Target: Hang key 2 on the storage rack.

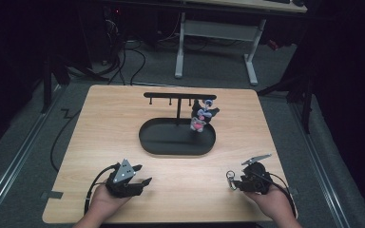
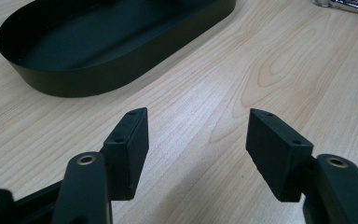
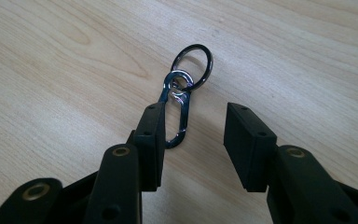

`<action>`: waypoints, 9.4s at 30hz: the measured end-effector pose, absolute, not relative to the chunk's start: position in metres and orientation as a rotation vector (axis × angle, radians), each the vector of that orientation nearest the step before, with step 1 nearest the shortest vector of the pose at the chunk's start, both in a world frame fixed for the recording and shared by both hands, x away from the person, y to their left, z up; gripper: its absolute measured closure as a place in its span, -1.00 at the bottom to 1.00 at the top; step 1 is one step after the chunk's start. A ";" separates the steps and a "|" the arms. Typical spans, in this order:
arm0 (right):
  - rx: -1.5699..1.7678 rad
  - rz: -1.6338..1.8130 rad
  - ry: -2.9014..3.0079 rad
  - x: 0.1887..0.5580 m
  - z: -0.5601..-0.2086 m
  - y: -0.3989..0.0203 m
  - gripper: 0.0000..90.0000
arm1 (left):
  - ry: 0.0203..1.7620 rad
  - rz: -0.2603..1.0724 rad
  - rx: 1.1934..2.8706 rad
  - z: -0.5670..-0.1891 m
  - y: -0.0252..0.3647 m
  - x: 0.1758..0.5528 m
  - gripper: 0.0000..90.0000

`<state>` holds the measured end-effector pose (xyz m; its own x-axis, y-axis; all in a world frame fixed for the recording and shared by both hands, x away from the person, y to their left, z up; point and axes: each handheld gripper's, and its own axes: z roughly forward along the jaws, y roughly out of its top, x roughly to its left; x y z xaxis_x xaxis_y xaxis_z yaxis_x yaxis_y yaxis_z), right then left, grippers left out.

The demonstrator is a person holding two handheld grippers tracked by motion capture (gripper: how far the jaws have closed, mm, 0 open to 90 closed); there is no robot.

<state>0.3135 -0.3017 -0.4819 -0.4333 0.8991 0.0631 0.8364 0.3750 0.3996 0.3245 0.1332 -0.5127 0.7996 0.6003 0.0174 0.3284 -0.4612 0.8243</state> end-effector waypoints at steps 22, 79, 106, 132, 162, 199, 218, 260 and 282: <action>1.614 0.522 2.581 0.354 -0.486 -0.289 0.46 | 0.687 0.396 2.102 -0.514 0.135 0.327 -0.11; 1.468 0.581 2.599 0.332 -0.454 -0.278 0.98 | 0.681 0.394 2.105 -0.514 0.132 0.327 -0.10; 1.405 0.658 2.591 0.345 -0.419 -0.263 0.98 | 0.683 0.394 2.092 -0.513 0.133 0.327 -0.09; 1.369 0.664 2.615 0.377 -0.410 -0.240 0.98 | 0.696 0.393 2.086 -0.514 0.140 0.324 -0.10; 1.325 0.712 2.598 0.437 -0.358 -0.199 0.98 | 0.732 0.432 2.076 -0.514 0.160 0.313 -0.10; 1.325 0.723 2.579 0.500 -0.326 -0.165 0.98 | 0.761 0.436 2.056 -0.512 0.171 0.310 -0.09; 1.416 0.755 2.503 0.527 -0.338 -0.171 0.93 | 0.763 0.429 2.052 -0.512 0.172 0.312 -0.10; 1.322 0.980 2.375 0.413 -0.413 -0.218 -0.26 | 0.721 0.363 2.085 -0.518 0.156 0.313 -0.10; 1.336 1.131 1.956 0.270 -0.511 -0.316 -0.82 | 0.769 0.347 2.049 -0.517 0.145 0.315 -0.31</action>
